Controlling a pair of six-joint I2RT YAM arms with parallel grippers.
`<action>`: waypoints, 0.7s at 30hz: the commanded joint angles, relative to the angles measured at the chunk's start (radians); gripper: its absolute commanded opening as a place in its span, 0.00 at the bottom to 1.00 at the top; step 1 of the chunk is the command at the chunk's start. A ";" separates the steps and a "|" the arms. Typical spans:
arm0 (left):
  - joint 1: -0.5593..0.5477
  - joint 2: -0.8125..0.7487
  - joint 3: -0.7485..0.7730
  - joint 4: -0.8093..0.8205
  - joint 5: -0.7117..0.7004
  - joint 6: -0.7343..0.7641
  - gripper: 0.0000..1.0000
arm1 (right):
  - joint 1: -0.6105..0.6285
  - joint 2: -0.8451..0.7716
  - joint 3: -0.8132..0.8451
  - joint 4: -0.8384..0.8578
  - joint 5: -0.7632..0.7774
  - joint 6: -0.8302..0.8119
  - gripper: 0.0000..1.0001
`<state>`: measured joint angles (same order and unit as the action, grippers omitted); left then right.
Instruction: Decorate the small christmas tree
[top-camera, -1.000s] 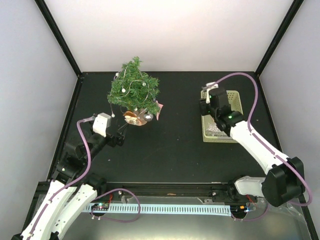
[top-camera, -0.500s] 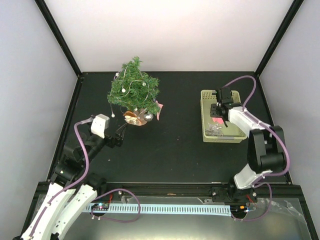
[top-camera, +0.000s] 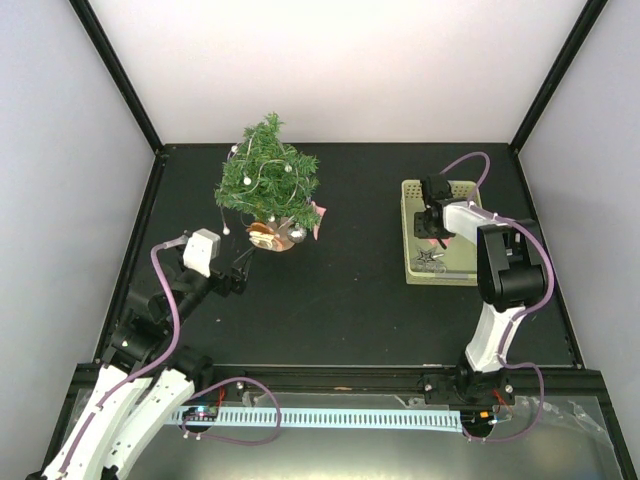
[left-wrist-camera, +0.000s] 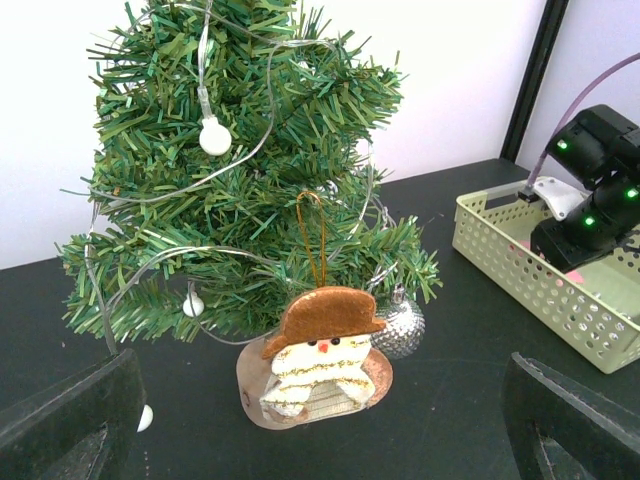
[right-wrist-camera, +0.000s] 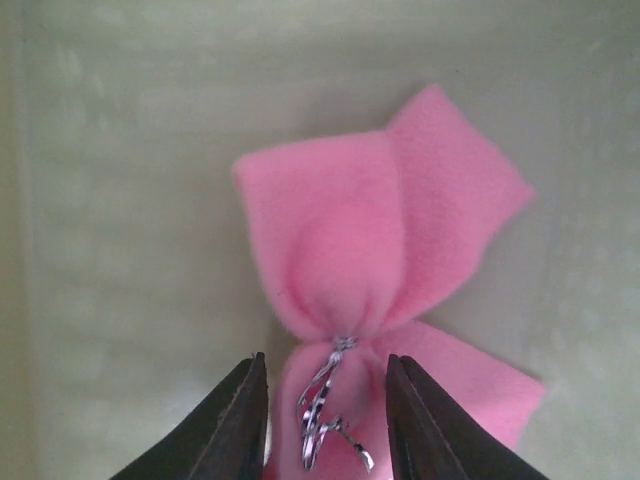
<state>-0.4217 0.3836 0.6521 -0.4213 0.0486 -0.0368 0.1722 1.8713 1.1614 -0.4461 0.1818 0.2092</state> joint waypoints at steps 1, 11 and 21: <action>-0.004 -0.006 0.000 0.002 -0.007 0.013 0.99 | -0.005 0.004 0.023 -0.015 0.059 -0.024 0.25; -0.005 0.023 0.004 -0.010 -0.042 0.002 0.96 | 0.015 -0.161 0.011 -0.060 0.075 -0.038 0.01; -0.005 0.051 0.009 0.012 -0.024 -0.090 0.88 | 0.170 -0.448 0.048 -0.070 0.011 -0.154 0.01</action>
<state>-0.4217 0.4259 0.6521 -0.4244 0.0261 -0.0715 0.2607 1.5459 1.1816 -0.5228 0.2298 0.1291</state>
